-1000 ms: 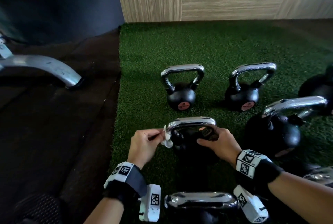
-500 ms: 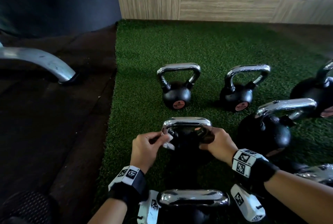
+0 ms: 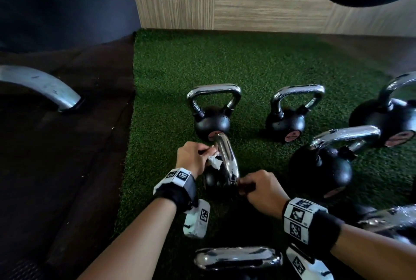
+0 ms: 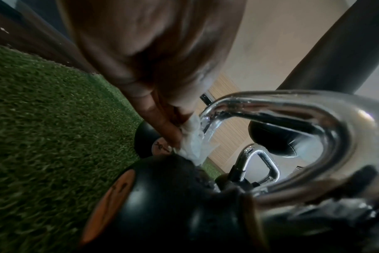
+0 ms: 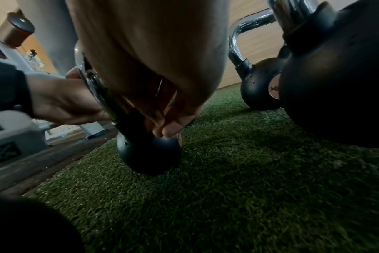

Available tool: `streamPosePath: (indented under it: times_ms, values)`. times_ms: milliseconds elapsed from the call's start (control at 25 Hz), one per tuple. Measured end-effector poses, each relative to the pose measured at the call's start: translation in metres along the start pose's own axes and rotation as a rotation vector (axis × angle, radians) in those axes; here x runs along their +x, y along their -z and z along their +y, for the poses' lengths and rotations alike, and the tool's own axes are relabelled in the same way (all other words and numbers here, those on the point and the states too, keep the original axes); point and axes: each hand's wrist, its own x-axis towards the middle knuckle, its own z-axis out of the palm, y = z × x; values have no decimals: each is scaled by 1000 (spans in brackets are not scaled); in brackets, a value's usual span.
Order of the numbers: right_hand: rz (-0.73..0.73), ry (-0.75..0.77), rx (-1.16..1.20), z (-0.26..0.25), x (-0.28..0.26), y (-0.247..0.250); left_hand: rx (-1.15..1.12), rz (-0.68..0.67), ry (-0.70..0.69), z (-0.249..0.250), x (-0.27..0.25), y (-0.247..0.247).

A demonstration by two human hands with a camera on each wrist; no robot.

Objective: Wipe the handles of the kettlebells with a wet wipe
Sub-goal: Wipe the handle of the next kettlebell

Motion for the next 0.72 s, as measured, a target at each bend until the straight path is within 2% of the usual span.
streamPosePath:
  times_ms: [80,160,240,320,440,560,720]
  values:
    - [-4,3,-6,-2,2,-3,-43,-52,50,1,5,2]
    - [27,-36,25,-2,10,-2,-207,-169,104,-3,9,5]
    - [74,-28,73,-5,23,0,-280,-243,95,-4,3,5]
    - [42,-4,178,-11,33,-1,-121,-136,54,-3,-2,1]
    - [-1,-21,215,-14,42,-7,-208,11,26,7,-1,5]
    - [-4,-34,207,-10,44,-10,-311,35,-32,17,0,11]
    - [-8,-26,236,-8,43,-7,-357,11,-24,23,-2,12]
